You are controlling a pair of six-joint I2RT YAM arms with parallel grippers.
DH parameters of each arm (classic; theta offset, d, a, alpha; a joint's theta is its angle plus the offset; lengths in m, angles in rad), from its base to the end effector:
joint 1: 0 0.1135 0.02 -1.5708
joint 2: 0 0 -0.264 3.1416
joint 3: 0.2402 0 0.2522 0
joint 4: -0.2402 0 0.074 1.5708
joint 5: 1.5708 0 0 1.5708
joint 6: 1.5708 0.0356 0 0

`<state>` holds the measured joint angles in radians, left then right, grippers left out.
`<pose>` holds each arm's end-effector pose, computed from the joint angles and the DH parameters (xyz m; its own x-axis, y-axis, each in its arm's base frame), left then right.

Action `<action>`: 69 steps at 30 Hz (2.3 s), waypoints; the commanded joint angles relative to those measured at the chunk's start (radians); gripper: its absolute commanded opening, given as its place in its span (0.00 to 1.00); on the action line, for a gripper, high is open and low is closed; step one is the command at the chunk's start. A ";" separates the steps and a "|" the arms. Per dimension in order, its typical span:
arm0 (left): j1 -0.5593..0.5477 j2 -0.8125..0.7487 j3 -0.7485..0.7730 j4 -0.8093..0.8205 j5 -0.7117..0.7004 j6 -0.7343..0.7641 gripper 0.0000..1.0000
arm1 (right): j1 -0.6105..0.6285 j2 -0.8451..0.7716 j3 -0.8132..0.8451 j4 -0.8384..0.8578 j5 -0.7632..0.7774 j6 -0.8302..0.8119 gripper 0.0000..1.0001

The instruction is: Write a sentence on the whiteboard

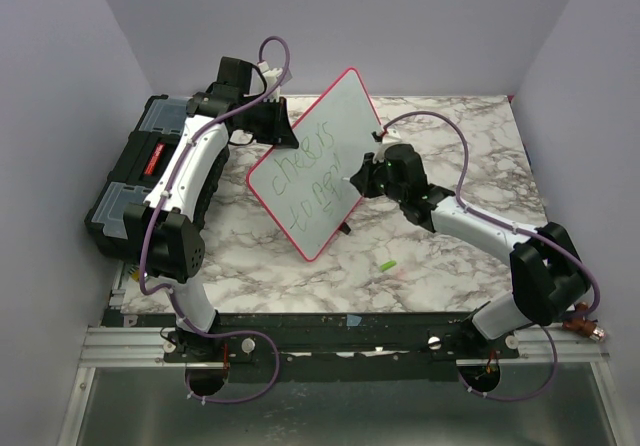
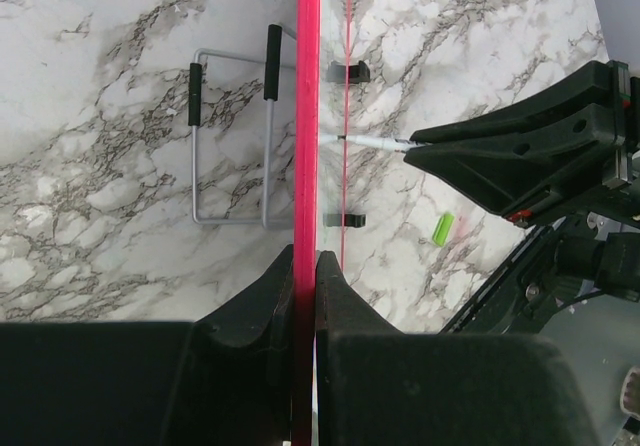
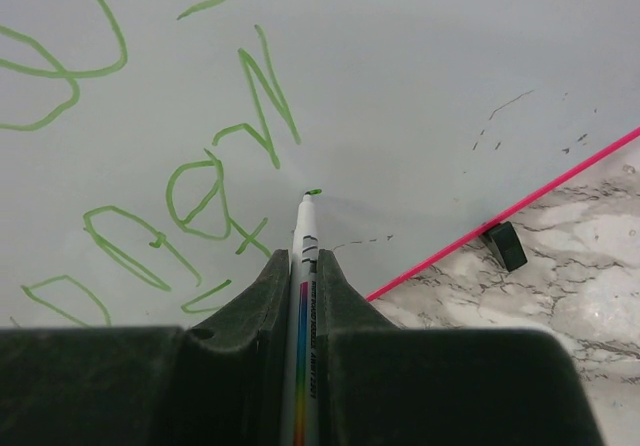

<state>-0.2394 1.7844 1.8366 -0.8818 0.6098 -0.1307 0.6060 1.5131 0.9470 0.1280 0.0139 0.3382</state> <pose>0.3712 -0.1116 0.3681 -0.7848 0.0816 -0.6144 0.4718 0.7215 -0.5069 0.2822 0.1949 0.2498 -0.5145 0.0471 -0.8562 -0.4118 0.8622 0.2949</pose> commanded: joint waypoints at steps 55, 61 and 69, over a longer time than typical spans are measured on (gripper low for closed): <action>0.001 0.004 0.011 0.009 -0.078 0.086 0.00 | 0.012 0.062 0.102 0.004 -0.001 0.014 0.01; 0.001 0.004 0.010 0.009 -0.079 0.085 0.00 | 0.012 0.061 0.106 0.010 0.005 0.016 0.01; 0.001 0.003 0.010 0.009 -0.080 0.086 0.00 | 0.012 0.061 0.081 0.004 0.004 0.016 0.01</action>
<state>-0.2302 1.7847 1.8370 -0.8799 0.6071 -0.1280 0.6083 1.5589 1.0260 0.0677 0.0185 0.3401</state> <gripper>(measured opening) 0.089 0.127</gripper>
